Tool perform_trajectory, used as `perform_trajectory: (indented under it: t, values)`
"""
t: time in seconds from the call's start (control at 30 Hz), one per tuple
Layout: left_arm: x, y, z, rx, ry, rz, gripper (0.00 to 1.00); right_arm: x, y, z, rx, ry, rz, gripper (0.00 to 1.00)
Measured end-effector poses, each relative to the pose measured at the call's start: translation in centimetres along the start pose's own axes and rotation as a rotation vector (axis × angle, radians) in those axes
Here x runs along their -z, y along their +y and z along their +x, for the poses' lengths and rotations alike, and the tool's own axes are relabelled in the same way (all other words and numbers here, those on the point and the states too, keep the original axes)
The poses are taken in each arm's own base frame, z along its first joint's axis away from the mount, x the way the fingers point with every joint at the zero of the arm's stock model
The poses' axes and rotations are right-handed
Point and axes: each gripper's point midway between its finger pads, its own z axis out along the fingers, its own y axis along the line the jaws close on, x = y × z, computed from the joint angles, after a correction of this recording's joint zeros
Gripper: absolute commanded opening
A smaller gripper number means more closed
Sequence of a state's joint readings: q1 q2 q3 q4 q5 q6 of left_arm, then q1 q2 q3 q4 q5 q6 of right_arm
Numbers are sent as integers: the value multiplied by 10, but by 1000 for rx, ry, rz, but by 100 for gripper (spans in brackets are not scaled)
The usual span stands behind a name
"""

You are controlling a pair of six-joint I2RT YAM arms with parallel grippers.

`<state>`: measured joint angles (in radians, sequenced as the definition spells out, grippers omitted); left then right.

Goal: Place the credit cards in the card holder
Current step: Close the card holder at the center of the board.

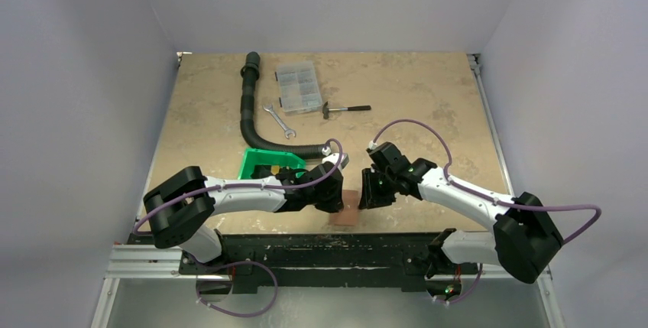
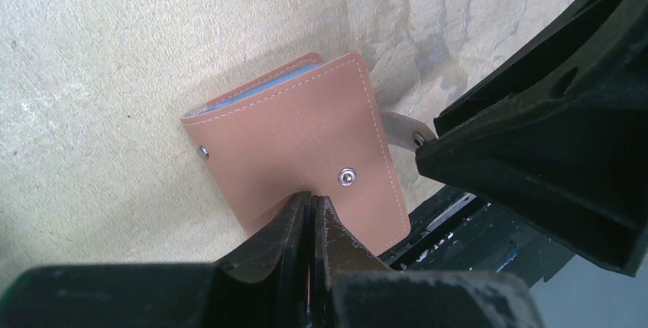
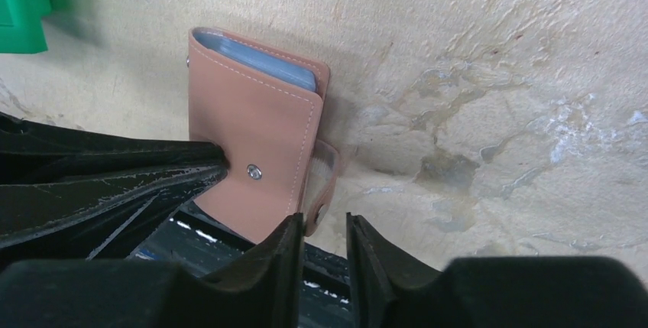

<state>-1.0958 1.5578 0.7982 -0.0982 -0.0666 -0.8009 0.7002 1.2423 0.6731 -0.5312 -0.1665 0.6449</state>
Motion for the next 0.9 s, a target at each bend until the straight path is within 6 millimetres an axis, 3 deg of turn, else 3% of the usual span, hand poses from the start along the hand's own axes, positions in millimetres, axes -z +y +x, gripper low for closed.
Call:
perform_trajectory:
  t: [0.2, 0.3, 0.5, 0.67, 0.9]
  values:
    - [0, 0, 0, 0, -2, 2, 2, 0, 0, 0, 2, -1, 0, 14]
    - [0, 0, 0, 0, -2, 2, 2, 0, 0, 0, 2, -2, 0, 0]
    - [0, 0, 0, 0, -2, 3, 2, 2, 2, -2, 13, -9, -13, 0]
    - [0, 0, 0, 0, -2, 3, 1, 6, 20, -7, 62, -48, -123, 0]
    - [0, 0, 1, 1, -5, 6, 1, -4, 26, -3, 87, -50, -211, 0]
